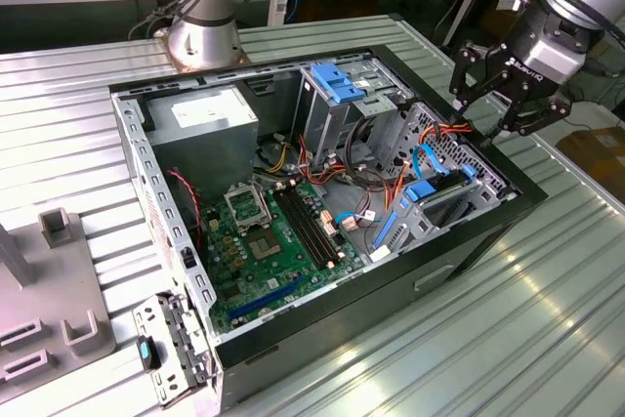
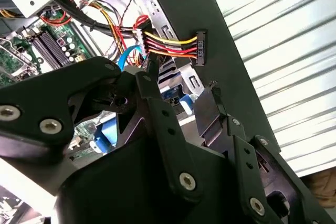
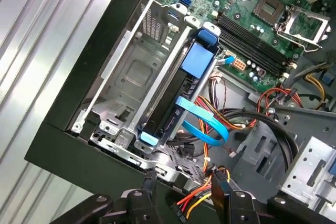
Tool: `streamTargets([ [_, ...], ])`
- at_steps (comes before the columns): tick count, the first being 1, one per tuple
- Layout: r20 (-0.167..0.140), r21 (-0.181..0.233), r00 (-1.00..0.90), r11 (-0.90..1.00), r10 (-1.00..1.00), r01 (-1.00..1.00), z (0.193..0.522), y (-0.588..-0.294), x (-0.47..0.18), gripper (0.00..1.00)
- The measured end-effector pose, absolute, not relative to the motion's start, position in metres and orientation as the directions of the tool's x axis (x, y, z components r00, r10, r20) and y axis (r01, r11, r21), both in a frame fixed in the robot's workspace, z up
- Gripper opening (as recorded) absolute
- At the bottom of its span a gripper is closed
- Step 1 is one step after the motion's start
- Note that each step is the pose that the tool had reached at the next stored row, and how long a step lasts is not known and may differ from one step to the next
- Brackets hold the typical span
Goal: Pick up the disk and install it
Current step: 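Insert the first disk wire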
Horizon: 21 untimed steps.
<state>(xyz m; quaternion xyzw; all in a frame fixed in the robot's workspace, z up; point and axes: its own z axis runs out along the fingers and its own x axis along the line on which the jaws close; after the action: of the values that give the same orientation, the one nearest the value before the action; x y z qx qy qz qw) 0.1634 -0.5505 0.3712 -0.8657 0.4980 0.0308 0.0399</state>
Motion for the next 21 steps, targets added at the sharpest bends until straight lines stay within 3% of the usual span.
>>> streamTargets([
  [14,-0.093,-0.039,0.704,-0.704,-0.704,-0.709,0.369,-0.547,0.192,0.54],
  [21,-0.03,-0.096,0.751,-0.746,-0.66,-0.659,0.367,-0.545,0.189,0.54],
])
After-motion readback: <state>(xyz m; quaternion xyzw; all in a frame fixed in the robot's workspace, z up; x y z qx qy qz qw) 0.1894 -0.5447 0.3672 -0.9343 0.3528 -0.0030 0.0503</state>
